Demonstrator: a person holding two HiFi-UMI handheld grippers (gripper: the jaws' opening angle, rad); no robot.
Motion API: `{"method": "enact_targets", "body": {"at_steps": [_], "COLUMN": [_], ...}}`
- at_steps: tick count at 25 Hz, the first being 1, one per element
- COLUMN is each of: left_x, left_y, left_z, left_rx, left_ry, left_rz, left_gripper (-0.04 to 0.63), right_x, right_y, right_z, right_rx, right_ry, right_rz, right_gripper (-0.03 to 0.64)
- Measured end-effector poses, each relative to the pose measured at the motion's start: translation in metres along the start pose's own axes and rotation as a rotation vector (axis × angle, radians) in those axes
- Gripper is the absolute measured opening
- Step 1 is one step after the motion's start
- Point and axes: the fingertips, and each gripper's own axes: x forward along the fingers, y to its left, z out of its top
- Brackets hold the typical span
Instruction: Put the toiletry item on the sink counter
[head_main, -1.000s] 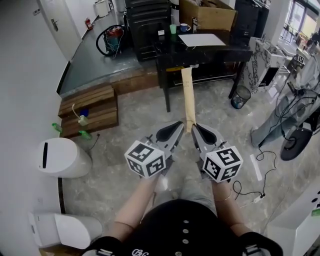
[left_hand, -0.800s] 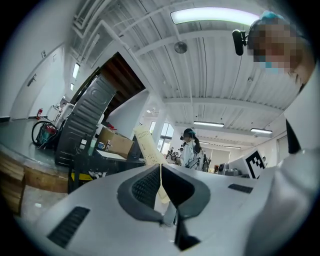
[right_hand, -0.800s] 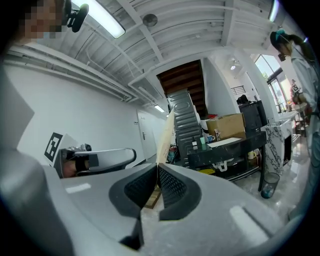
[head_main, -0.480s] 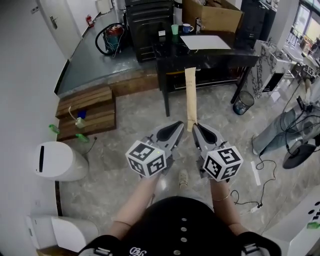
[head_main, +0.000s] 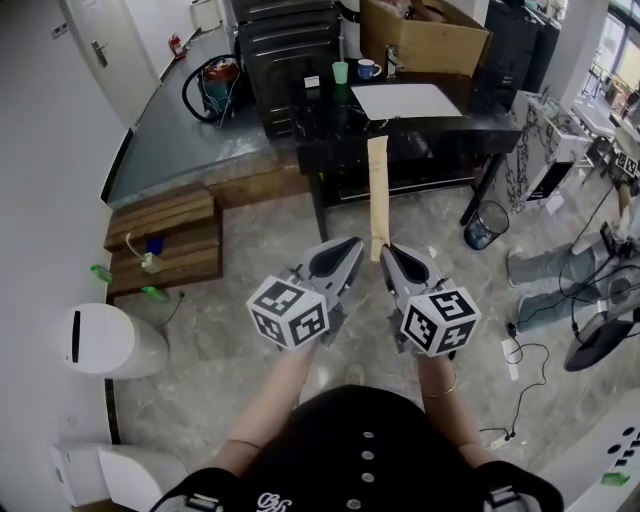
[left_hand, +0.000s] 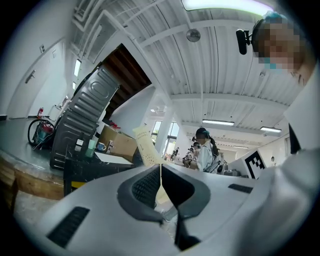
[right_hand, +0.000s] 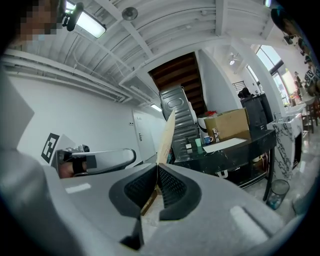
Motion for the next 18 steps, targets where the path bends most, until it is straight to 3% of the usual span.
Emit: {"method": "enact_targets", "body": {"at_steps": [5,18], "left_x": [0.037,0.098], "left_y": [0.009,0.050], "left_z": [0.000,-0.013], "left_rx": [-0.019,-0.051], "left_ry": [-0.012,0.050], "left_rz": [0.002,-0.001], "left_gripper": [0.017,0.017], "right_x": [0.012,0.048], "right_y": [-0.031,-0.087], "right_z": [0.006,0.009], "right_rx": [-0.010,0.040], "right_ry": [0.018,0.045], "right_rz": [0.002,-0.015], "right_gripper": [0.006,0.006]}}
